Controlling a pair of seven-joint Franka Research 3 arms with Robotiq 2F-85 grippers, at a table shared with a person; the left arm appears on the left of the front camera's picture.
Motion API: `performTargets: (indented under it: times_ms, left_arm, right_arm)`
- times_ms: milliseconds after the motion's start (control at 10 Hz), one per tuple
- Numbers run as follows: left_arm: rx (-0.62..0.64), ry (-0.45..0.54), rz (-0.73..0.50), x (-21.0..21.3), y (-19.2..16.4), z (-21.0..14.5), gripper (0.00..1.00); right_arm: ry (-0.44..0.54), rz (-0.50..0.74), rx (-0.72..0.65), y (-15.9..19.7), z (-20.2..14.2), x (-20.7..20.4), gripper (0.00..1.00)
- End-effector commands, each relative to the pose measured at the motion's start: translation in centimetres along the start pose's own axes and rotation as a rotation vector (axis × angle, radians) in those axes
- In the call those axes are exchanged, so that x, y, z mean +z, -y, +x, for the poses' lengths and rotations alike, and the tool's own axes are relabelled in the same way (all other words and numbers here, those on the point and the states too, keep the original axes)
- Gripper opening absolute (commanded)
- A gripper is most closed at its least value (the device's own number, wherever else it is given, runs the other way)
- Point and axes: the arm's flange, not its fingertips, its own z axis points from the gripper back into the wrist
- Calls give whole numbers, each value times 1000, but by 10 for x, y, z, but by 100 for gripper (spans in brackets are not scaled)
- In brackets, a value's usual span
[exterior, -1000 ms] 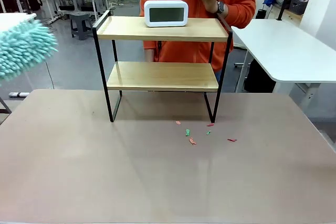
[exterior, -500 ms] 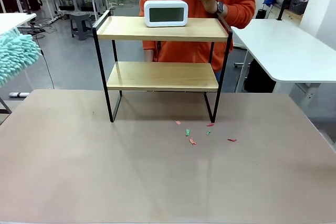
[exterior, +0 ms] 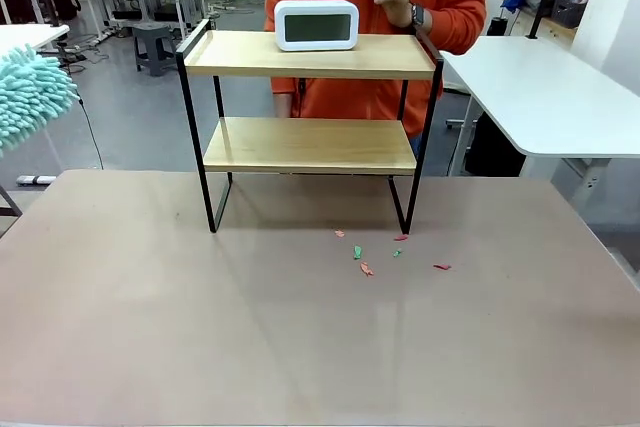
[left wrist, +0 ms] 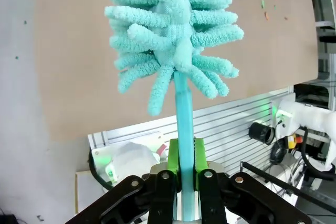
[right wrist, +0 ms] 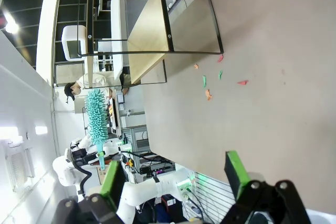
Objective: Clean the shelf.
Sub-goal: Hand the Duster back to the human.
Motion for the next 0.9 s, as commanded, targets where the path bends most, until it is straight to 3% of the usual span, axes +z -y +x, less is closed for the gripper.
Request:
performTargets:
  times_ms: [0, 300, 400, 500, 700, 800]
  left_arm:
    - [-14, 1, 6, 1, -5, 0, 0]
    - [-14, 1, 6, 1, -5, 0, 0]
    - [2, -3, 0, -1, -1, 1, 12]
    - [-163, -5, -76, 7, 17, 8, 12]
    - [-425, 100, -183, 43, 61, 14, 12]
    - [-577, 116, -229, 59, 83, 3, 12]
  right_arm:
    - [11, 23, 27, -1, 2, -1, 100]
    - [11, 23, 27, -1, 2, -1, 100]
    - [0, 0, 0, 0, 0, 0, 100]
    - [116, -156, 15, -10, 9, 22, 100]
    - [97, -92, 247, -100, 17, 21, 100]
    - [48, -33, 375, -149, 10, -1, 100]
